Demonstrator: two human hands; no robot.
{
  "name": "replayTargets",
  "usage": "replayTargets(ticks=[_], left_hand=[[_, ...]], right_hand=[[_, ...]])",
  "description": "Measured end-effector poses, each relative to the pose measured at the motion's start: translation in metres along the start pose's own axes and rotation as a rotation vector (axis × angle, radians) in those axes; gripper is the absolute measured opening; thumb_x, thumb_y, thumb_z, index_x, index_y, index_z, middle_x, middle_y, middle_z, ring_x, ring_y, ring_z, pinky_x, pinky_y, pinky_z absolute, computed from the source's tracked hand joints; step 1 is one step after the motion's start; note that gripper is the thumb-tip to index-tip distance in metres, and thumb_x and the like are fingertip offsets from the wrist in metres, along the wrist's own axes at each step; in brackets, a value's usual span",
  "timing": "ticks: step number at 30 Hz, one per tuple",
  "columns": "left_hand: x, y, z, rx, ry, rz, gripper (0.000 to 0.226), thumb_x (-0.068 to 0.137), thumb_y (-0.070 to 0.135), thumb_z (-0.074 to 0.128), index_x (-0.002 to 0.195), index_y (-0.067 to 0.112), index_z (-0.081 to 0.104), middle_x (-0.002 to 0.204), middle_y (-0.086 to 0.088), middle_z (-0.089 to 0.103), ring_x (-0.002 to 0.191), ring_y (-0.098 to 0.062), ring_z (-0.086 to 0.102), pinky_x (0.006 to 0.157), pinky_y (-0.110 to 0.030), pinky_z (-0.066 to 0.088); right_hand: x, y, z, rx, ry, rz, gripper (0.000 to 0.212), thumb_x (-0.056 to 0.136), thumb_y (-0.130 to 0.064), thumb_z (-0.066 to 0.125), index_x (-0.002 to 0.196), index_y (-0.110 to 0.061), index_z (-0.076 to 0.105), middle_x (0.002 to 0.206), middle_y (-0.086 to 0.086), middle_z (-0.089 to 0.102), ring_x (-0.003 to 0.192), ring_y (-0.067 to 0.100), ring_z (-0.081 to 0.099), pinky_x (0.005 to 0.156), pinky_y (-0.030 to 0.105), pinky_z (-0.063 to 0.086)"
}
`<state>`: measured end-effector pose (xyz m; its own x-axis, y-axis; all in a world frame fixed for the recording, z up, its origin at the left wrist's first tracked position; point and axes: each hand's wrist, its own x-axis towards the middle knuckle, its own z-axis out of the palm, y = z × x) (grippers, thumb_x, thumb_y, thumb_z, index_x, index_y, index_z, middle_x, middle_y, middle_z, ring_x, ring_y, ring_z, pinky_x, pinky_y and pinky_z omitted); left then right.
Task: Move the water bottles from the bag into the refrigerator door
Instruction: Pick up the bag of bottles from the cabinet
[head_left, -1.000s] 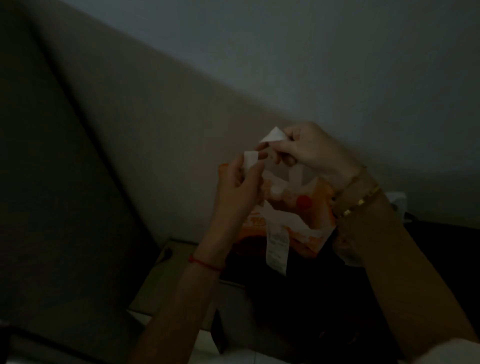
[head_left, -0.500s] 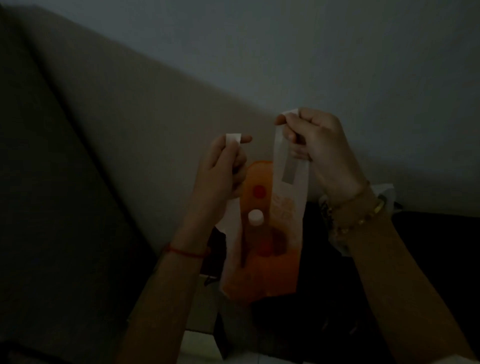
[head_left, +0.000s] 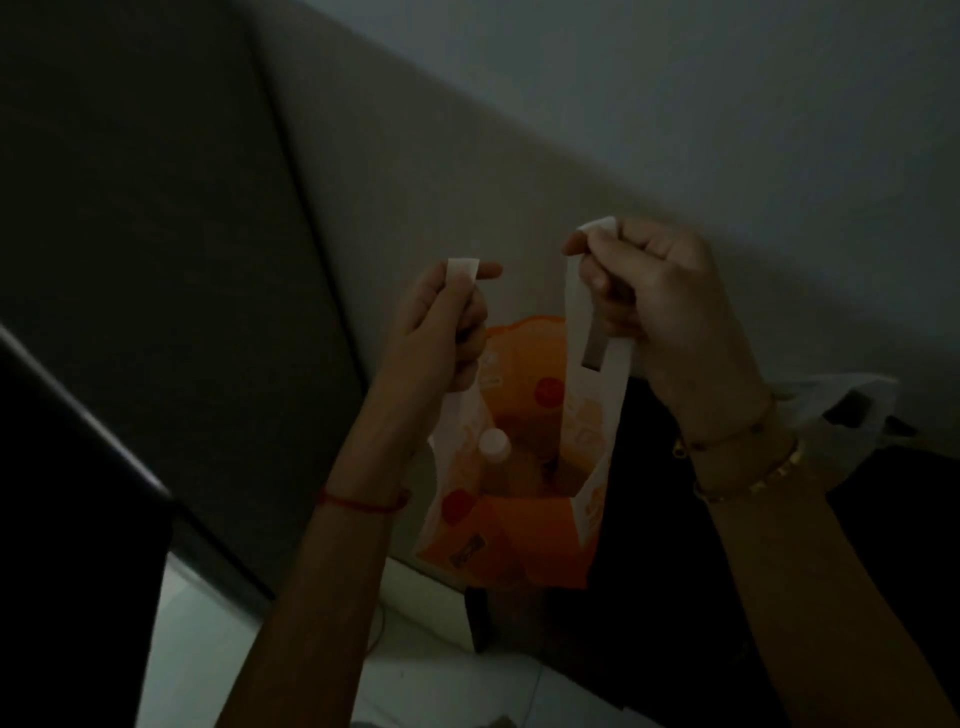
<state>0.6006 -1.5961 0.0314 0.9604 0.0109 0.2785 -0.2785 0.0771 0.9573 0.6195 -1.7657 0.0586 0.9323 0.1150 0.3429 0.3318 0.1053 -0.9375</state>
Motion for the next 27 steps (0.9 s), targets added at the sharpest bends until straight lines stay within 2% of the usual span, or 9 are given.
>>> replayTargets(ticks=[5,8,12,19,27], left_hand=[[-0.05,0.005,-0.004,0.016,0.147,0.004,0.027,0.108,0.019,0.033,0.111,0.01,0.059,0.064,0.006,0.04,0.046,-0.006,0.029,0.039,-0.018,0.022],[-0.087,0.011,-0.007,0.031,0.244,0.015,0.027,0.107,0.018,0.033,0.109,0.008,0.059,0.065,0.003,0.037,0.047,-0.008,0.027,0.041,-0.022,0.017],[-0.136,0.017,-0.01,0.053,0.361,-0.001,0.028,0.108,0.016,0.032,0.114,0.004,0.057,0.064,0.002,0.035,0.046,-0.008,0.025,0.041,-0.02,0.016],[-0.213,0.018,-0.026,0.13,0.553,-0.067,0.029,0.108,0.016,0.031,0.109,0.01,0.059,0.06,0.009,0.041,0.045,-0.006,0.03,0.038,-0.018,0.021],[-0.327,0.022,-0.052,0.198,0.796,-0.114,0.027,0.107,0.012,0.033,0.11,0.001,0.057,0.061,0.008,0.041,0.045,-0.003,0.033,0.038,-0.015,0.027]], right_hand=[[-0.03,-0.004,0.007,0.001,-0.106,0.031,0.026,0.1,-0.014,0.044,0.085,-0.008,0.064,0.057,-0.003,0.045,0.038,0.003,0.029,0.038,0.017,0.024],[-0.049,-0.003,0.017,0.03,-0.188,0.051,0.027,0.101,-0.017,0.044,0.085,-0.01,0.065,0.055,-0.006,0.047,0.039,0.004,0.031,0.038,0.017,0.024],[-0.075,-0.002,0.034,0.054,-0.321,0.072,0.026,0.102,-0.016,0.043,0.091,-0.006,0.064,0.054,-0.007,0.047,0.037,0.002,0.033,0.038,0.013,0.026],[-0.127,0.009,0.069,0.084,-0.499,0.169,0.028,0.101,-0.015,0.042,0.084,-0.012,0.065,0.057,-0.003,0.046,0.038,0.002,0.032,0.037,0.014,0.026],[-0.203,0.024,0.132,0.109,-0.8,0.225,0.024,0.101,-0.013,0.044,0.094,-0.002,0.065,0.062,0.005,0.044,0.045,0.005,0.034,0.042,0.015,0.029]])
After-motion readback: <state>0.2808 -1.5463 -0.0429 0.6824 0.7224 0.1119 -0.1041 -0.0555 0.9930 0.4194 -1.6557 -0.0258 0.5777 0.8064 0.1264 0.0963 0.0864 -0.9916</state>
